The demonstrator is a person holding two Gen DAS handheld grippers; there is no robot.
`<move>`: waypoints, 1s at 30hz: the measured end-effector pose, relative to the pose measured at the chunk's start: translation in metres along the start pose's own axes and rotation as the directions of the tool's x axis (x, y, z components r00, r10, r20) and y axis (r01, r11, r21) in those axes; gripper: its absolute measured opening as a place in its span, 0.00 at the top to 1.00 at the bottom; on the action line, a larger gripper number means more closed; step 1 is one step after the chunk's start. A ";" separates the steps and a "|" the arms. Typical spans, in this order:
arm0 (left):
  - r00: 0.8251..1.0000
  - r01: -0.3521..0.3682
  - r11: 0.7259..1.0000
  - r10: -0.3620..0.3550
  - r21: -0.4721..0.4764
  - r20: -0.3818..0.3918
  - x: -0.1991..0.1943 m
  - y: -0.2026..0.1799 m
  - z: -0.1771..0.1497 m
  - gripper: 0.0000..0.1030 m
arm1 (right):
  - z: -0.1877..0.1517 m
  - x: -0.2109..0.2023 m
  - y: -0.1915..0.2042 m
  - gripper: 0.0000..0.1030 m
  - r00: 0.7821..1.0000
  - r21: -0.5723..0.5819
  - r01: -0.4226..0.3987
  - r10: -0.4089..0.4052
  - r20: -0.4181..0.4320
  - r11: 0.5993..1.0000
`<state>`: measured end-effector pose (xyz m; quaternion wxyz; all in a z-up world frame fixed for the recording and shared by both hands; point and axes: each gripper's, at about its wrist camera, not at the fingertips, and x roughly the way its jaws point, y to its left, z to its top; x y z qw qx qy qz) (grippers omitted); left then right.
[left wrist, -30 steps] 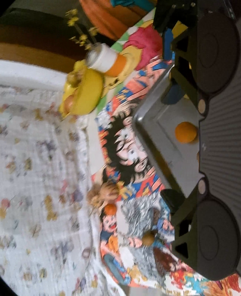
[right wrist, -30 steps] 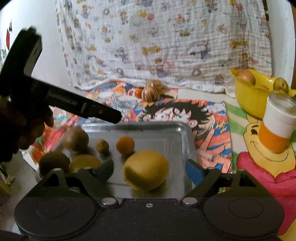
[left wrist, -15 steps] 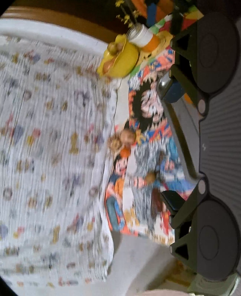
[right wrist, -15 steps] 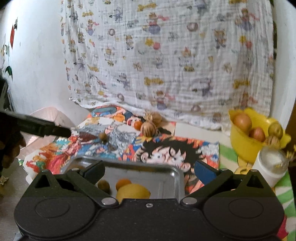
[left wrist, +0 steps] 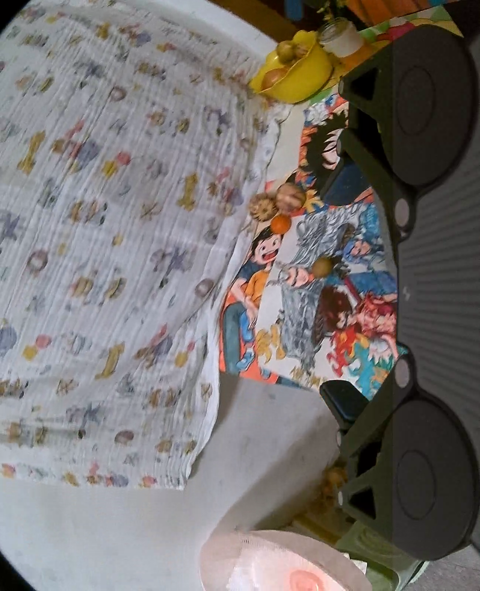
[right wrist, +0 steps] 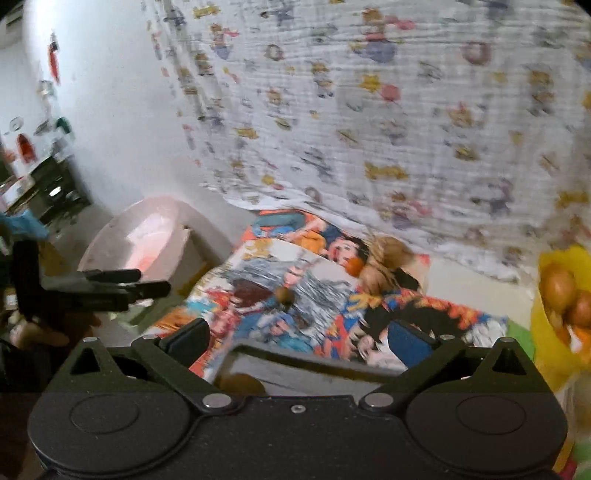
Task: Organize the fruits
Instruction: 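Move the left tool toward a small brown fruit while the right tool approaches a striped melon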
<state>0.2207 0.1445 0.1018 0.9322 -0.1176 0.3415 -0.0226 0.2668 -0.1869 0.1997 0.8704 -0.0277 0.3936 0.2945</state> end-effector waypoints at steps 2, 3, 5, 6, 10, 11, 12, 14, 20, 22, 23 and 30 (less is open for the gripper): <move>1.000 -0.010 1.000 0.010 -0.023 0.000 -0.001 0.004 0.006 0.01 | 0.027 0.001 -0.009 0.01 1.000 0.009 -0.023 0.023 -0.012 1.000; 1.000 -0.011 0.999 0.011 -0.036 -0.003 -0.001 0.006 0.009 0.01 | 0.039 0.004 -0.014 0.01 0.999 0.013 -0.030 0.030 -0.020 0.999; 1.000 -0.011 0.998 0.011 -0.066 -0.010 0.000 0.010 0.014 0.01 | 0.058 0.011 -0.025 0.01 0.999 0.027 -0.032 0.033 -0.026 0.999; 1.000 -0.011 0.997 0.011 -0.078 -0.011 0.001 0.012 0.017 0.01 | 0.066 0.017 -0.031 0.01 0.999 0.035 -0.033 0.034 -0.032 0.999; 0.999 -0.039 0.995 0.036 -0.093 -0.033 0.015 0.015 0.023 0.01 | 0.081 0.048 -0.055 0.01 0.999 0.072 -0.023 0.027 -0.046 0.997; 0.998 -0.044 0.995 0.040 -0.093 -0.045 0.020 0.014 0.023 0.01 | 0.080 0.058 -0.060 0.01 0.998 0.076 -0.020 0.024 -0.053 0.997; 0.997 -0.049 0.995 0.043 -0.092 -0.058 0.025 0.013 0.022 0.01 | 0.080 0.069 -0.066 0.01 0.998 0.076 -0.017 0.022 -0.066 0.997; 0.995 -0.057 0.994 0.049 -0.089 -0.087 0.038 0.011 0.020 0.01 | 0.075 0.090 -0.075 0.01 0.995 0.067 -0.022 0.028 -0.091 0.998; 0.983 -0.073 0.994 0.057 -0.085 -0.175 0.081 0.005 0.011 0.01 | 0.050 0.149 -0.092 0.01 0.993 0.002 -0.034 0.034 -0.117 0.999; 0.979 -0.068 0.995 0.052 -0.077 -0.197 0.094 0.002 0.007 0.01 | 0.042 0.164 -0.095 0.01 0.993 -0.008 -0.040 0.039 -0.114 0.999; 0.978 -0.062 0.996 0.047 -0.070 -0.205 0.101 -0.001 0.006 0.01 | 0.038 0.171 -0.097 0.01 0.993 -0.012 -0.041 0.039 -0.107 0.999; 0.982 -0.023 1.000 0.020 -0.013 -0.185 0.142 -0.019 -0.004 0.01 | 0.017 0.214 -0.114 0.01 0.989 0.065 -0.137 0.140 -0.039 0.988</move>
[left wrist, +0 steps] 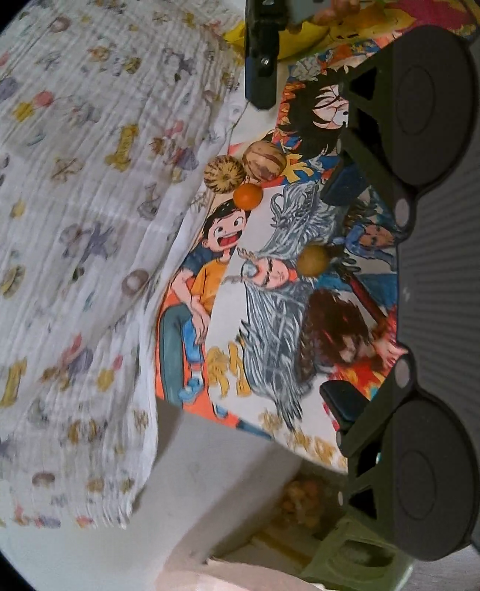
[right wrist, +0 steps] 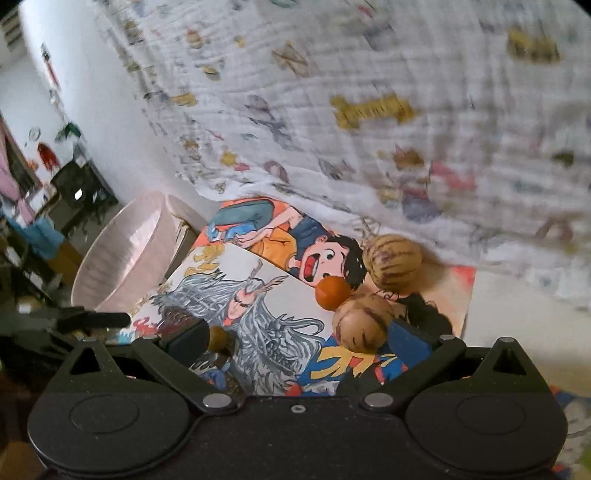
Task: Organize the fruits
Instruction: 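Move the left tool toward a small brown fruit while the right tool approaches a striped melon, then close the left gripper on the small brown fruit while the right gripper grasps the striped melon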
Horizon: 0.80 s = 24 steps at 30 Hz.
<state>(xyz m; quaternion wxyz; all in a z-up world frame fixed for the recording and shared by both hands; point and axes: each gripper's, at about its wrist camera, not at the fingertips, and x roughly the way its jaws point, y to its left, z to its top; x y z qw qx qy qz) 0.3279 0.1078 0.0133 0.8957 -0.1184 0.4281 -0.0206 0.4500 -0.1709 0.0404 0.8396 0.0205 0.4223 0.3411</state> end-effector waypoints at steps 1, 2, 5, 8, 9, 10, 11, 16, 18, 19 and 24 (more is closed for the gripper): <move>1.000 0.001 1.000 -0.001 0.010 0.000 0.005 -0.002 0.000 0.01 | 0.000 0.005 -0.002 0.01 1.000 0.002 0.004 -0.004 0.004 1.000; 1.000 0.000 1.000 0.000 0.023 0.000 0.010 -0.005 0.000 0.01 | -0.001 0.009 -0.004 0.01 1.000 -0.002 0.006 -0.006 0.008 1.000; 1.000 -0.017 0.997 0.017 0.070 0.004 0.025 -0.013 -0.001 0.01 | -0.002 0.021 -0.008 0.01 1.000 -0.018 0.021 -0.021 0.000 1.000; 1.000 -0.020 0.995 0.020 0.096 -0.001 0.036 -0.017 -0.002 0.01 | -0.005 0.030 -0.012 0.01 0.999 -0.039 0.044 -0.044 -0.002 0.998; 1.000 -0.018 0.995 0.018 0.099 -0.001 0.039 -0.018 -0.003 0.01 | -0.005 0.033 -0.013 0.02 0.999 -0.045 0.048 -0.048 -0.005 0.998; 1.000 -0.013 0.995 0.013 0.102 0.000 0.041 -0.019 -0.003 0.01 | -0.006 0.035 -0.014 0.03 0.999 -0.050 0.050 -0.051 -0.008 0.997; 1.000 -0.010 0.994 0.010 0.104 0.002 0.042 -0.019 -0.003 0.01 | -0.007 0.038 -0.015 0.03 0.998 -0.056 0.056 -0.057 -0.010 0.997; 1.000 0.001 0.993 -0.002 0.121 0.003 0.050 -0.024 -0.006 0.08 | -0.013 0.050 -0.017 0.07 0.999 -0.058 0.053 -0.054 -0.007 0.997; 1.000 0.004 0.992 -0.005 0.128 0.005 0.053 -0.026 -0.006 0.12 | -0.015 0.055 -0.017 0.08 0.999 -0.043 0.046 -0.046 -0.009 0.998; 1.000 0.004 0.991 -0.005 0.131 0.006 0.053 -0.027 -0.007 0.13 | -0.016 0.056 -0.016 0.08 0.998 -0.048 0.056 -0.056 -0.004 0.997; 1.000 -0.004 0.990 0.001 0.144 0.019 0.056 -0.030 -0.008 0.23 | -0.019 0.061 -0.014 0.14 0.996 -0.070 0.088 -0.088 0.008 0.994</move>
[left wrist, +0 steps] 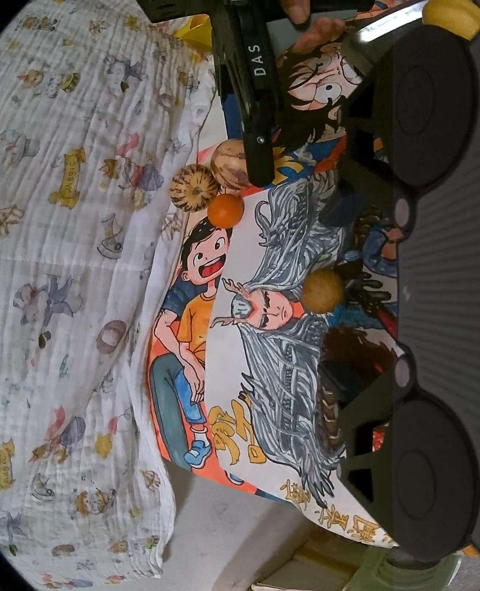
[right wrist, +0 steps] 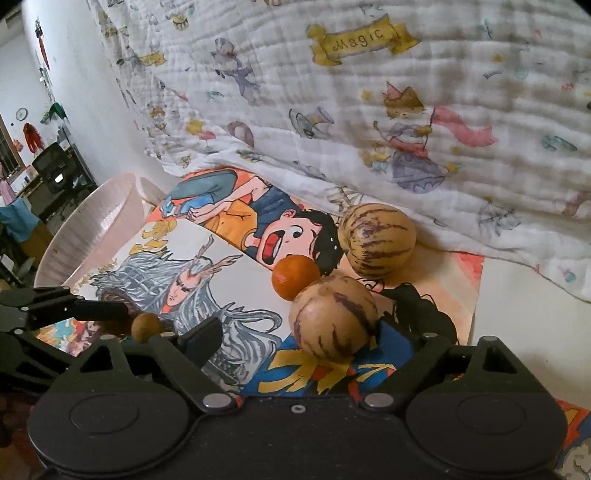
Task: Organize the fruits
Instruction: 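Close the left gripper on the small brown fruit while the right gripper grasps the striped melon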
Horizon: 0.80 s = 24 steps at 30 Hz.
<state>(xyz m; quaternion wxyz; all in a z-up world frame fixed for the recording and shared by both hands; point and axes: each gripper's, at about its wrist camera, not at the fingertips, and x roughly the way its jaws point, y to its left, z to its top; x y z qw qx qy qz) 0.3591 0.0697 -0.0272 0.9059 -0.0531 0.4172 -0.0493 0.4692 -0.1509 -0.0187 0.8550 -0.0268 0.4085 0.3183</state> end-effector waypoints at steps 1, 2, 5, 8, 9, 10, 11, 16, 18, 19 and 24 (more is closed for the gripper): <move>1.000 0.001 1.000 -0.001 -0.002 0.003 0.001 0.000 0.000 0.26 | -0.001 0.001 0.000 0.16 1.000 -0.005 0.008 -0.008 0.001 1.000; 1.000 0.001 1.000 -0.001 -0.004 0.007 0.001 0.000 0.000 0.28 | -0.001 0.002 0.000 0.18 1.000 -0.009 0.016 -0.016 0.001 1.000; 1.000 0.001 1.000 -0.001 -0.005 0.009 0.004 -0.001 -0.001 0.37 | -0.003 0.005 0.002 0.24 0.996 -0.015 0.085 -0.085 -0.004 0.996; 1.000 0.016 1.000 -0.016 -0.015 0.014 0.005 -0.003 -0.001 0.41 | -0.004 0.006 0.009 0.26 0.994 -0.049 0.109 -0.108 0.011 0.993; 1.000 0.024 0.999 -0.024 -0.020 0.015 0.006 -0.003 -0.001 0.42 | -0.004 0.008 0.009 0.26 0.994 -0.048 0.110 -0.110 0.011 0.993; 0.999 0.030 0.999 -0.030 -0.026 0.016 0.006 -0.003 -0.001 0.43 | -0.004 0.009 0.010 0.27 0.993 -0.048 0.115 -0.115 0.010 0.992; 0.999 0.035 0.999 -0.035 -0.029 0.017 0.006 -0.003 -0.001 0.44 | -0.004 0.010 0.011 0.27 0.992 -0.050 0.124 -0.123 0.015 0.991; 0.999 0.036 0.999 -0.036 -0.014 0.028 0.007 -0.005 -0.003 0.47 | -0.006 0.015 0.021 0.37 0.979 -0.094 0.203 -0.202 0.023 0.975; 0.999 0.031 0.999 -0.031 -0.009 0.031 0.008 -0.006 -0.004 0.49 | -0.006 0.015 0.022 0.40 0.976 -0.097 0.216 -0.214 0.028 0.972; 0.999 0.031 0.999 -0.031 -0.010 0.031 0.008 -0.006 -0.003 0.51 | -0.006 0.015 0.021 0.44 0.976 -0.091 0.216 -0.214 0.031 0.972; 0.999 0.030 0.999 -0.029 -0.019 0.034 0.010 -0.006 -0.003 0.61 | -0.007 0.014 0.020 0.48 0.974 -0.056 0.225 -0.223 0.044 0.973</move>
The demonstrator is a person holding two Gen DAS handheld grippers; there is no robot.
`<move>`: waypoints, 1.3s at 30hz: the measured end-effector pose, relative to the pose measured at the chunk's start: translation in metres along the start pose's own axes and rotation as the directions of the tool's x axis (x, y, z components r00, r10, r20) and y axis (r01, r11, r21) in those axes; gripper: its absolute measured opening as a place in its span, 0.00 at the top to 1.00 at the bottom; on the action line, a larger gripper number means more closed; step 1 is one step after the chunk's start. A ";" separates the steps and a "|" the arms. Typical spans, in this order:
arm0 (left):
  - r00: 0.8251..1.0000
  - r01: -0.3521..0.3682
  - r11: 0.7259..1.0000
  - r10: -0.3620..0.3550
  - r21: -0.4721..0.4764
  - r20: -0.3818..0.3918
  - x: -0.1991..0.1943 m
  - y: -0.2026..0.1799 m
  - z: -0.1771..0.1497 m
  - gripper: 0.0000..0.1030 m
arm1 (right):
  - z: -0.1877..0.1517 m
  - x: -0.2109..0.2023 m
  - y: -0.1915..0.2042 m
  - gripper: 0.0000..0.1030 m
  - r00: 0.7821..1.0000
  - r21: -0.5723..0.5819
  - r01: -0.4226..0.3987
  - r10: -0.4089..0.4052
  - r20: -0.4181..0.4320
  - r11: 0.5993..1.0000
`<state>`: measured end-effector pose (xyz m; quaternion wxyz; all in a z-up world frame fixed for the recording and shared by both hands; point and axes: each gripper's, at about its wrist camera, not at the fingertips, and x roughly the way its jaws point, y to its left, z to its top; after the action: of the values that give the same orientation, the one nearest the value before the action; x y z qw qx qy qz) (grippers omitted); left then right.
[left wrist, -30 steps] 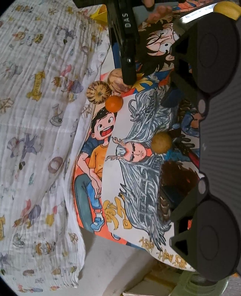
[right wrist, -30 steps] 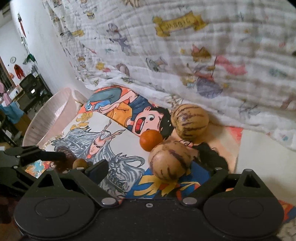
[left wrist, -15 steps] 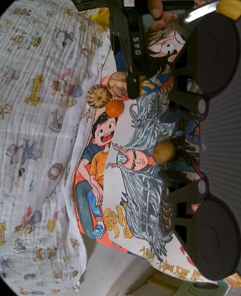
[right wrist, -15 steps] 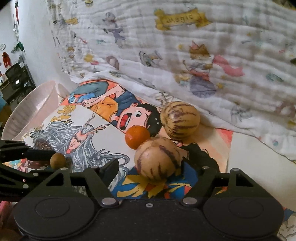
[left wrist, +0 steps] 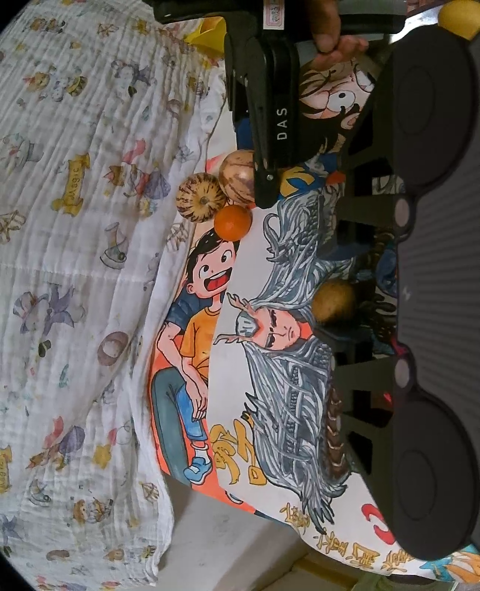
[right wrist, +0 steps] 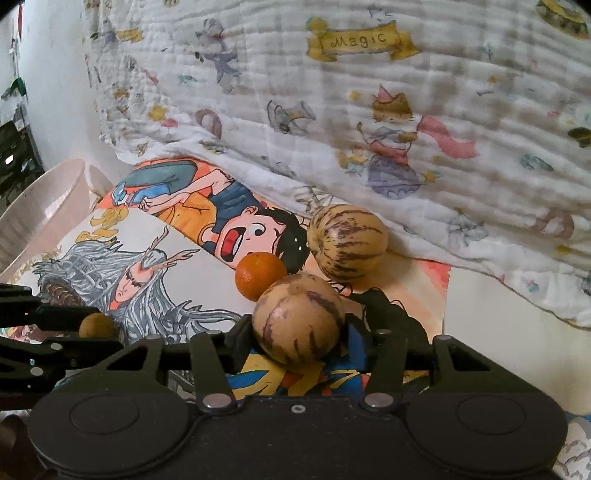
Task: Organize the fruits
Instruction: 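Close the left gripper on the small brown fruit while the right gripper grasps the striped melon, then carry the small brown fruit with the left tool while the right tool carries the melon over the tray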
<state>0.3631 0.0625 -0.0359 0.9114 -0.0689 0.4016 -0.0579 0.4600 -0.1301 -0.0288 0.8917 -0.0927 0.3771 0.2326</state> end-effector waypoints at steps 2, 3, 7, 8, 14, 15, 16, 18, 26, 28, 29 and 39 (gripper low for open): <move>1.000 -0.005 1.000 0.005 0.016 0.003 0.001 -0.001 -0.001 0.66 | -0.001 -0.001 0.002 0.48 1.000 -0.001 0.006 -0.006 0.003 1.000; 1.000 -0.006 1.000 0.006 0.022 0.005 0.001 -0.002 -0.001 0.67 | -0.002 -0.002 0.003 0.48 1.000 0.000 0.003 -0.003 0.002 1.000; 1.000 0.021 1.000 -0.021 0.013 -0.004 0.001 0.001 0.000 0.72 | -0.005 -0.008 0.005 0.49 1.000 0.015 -0.026 0.026 -0.002 1.000; 1.000 0.026 1.000 -0.026 0.010 -0.006 0.000 0.001 0.000 0.72 | -0.006 -0.009 0.005 0.49 0.999 0.021 -0.034 0.034 -0.002 0.999; 0.999 0.043 0.999 -0.042 0.020 -0.029 -0.002 -0.003 -0.002 0.73 | -0.013 -0.020 0.004 0.49 0.999 0.036 -0.045 0.045 -0.003 0.998; 0.998 0.046 0.999 -0.045 0.021 -0.033 -0.003 -0.004 -0.002 0.73 | -0.014 -0.022 0.003 0.49 0.999 0.041 -0.047 0.047 -0.004 0.998; 0.998 0.050 0.999 -0.049 0.021 -0.035 -0.004 -0.005 -0.002 0.73 | -0.015 -0.024 0.003 0.49 0.999 0.046 -0.051 0.051 -0.005 0.998; 0.997 0.061 0.998 -0.061 0.016 -0.041 -0.006 -0.007 -0.003 0.73 | -0.018 -0.029 0.002 0.49 0.998 0.056 -0.059 0.059 -0.006 0.997; 0.993 0.102 0.995 -0.102 0.003 -0.052 -0.018 -0.016 -0.005 0.73 | -0.030 -0.062 0.002 0.49 0.997 0.078 -0.075 0.074 0.026 0.994; 0.993 0.110 0.994 -0.109 0.003 -0.050 -0.023 -0.020 -0.005 0.73 | -0.033 -0.072 0.001 0.49 0.996 0.083 -0.079 0.076 0.037 0.993; 0.993 0.112 0.994 -0.111 0.006 -0.047 -0.025 -0.022 -0.005 0.73 | -0.034 -0.077 0.001 0.49 0.996 0.083 -0.080 0.077 0.044 0.993; 0.992 0.122 0.992 -0.121 0.030 -0.027 -0.049 -0.043 -0.011 0.73 | -0.043 -0.128 -0.001 0.49 0.990 0.076 -0.075 0.065 0.122 0.994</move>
<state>0.3201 0.0273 0.0000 0.9021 -0.0783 0.4069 -0.1205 0.3557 -0.1899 0.0331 0.9069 -0.0295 0.3353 0.2536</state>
